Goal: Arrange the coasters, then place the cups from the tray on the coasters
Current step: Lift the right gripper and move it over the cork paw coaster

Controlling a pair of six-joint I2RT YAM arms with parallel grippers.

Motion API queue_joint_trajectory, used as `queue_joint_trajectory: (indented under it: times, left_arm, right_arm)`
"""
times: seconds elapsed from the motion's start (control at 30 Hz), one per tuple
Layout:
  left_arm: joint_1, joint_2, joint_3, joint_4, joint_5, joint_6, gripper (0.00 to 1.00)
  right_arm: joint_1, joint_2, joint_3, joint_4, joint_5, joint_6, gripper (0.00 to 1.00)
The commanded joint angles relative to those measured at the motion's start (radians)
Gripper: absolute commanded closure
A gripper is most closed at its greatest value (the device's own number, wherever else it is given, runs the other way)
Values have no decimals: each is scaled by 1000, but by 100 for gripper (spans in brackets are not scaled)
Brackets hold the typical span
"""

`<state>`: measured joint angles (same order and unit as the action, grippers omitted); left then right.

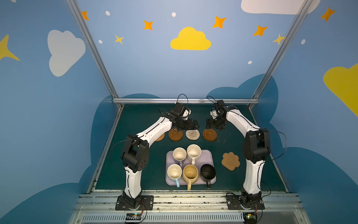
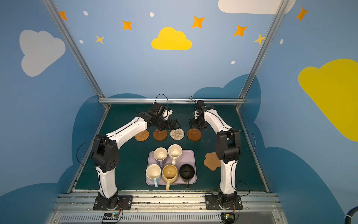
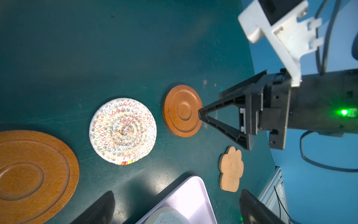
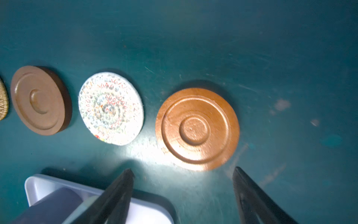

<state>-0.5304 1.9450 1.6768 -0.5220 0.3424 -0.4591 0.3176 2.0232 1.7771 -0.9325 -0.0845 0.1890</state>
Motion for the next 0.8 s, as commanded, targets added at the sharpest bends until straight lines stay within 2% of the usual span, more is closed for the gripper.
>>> queue_joint_trajectory:
  times: [0.0, 0.1, 0.17, 0.23, 0.3, 0.37, 0.4, 0.43, 0.47, 0.5, 0.6, 0.77]
  left_arm:
    - [-1, -56, -19, 9, 25, 14, 0]
    - [-13, -89, -24, -12, 21, 38, 0]
    - [-45, -118, 8, -90, -22, 105, 0]
    - [-78, -137, 49, -183, -70, 152, 0]
    - [-98, -164, 53, -216, -55, 184, 0]
    - [-111, -191, 34, -208, -36, 201, 0]
    - [-118, -203, 21, -199, -34, 206, 0]
    - [-124, -212, 12, -194, -32, 213, 0]
    - [-129, -217, 6, -195, -30, 224, 0]
    - [-135, -219, 4, -202, -30, 230, 0]
    - [-148, -217, 3, -226, -30, 229, 0]
    - [-169, -211, 0, -234, -16, 221, 0]
  right_arm:
    - [9, -127, -39, -20, 106, 31, 17]
    - [18, -251, -120, -7, 195, 41, 16]
    - [18, -337, -176, -14, 222, 63, 16]
    - [9, -415, -201, -79, 184, 99, 15]
    - [9, -500, -259, -113, 153, 128, 13]
    - [-1, -569, -318, -145, 96, 157, 4]
    - [-5, -605, -365, -161, 76, 181, 3]
    - [-17, -638, -416, -149, 43, 187, 3]
    - [-39, -669, -466, -135, -72, 155, 3]
    - [-54, -696, -514, -125, -99, 173, 3]
    - [-65, -754, -600, -157, -32, 268, 3]
    - [-52, -815, -748, -153, 18, 354, 3]
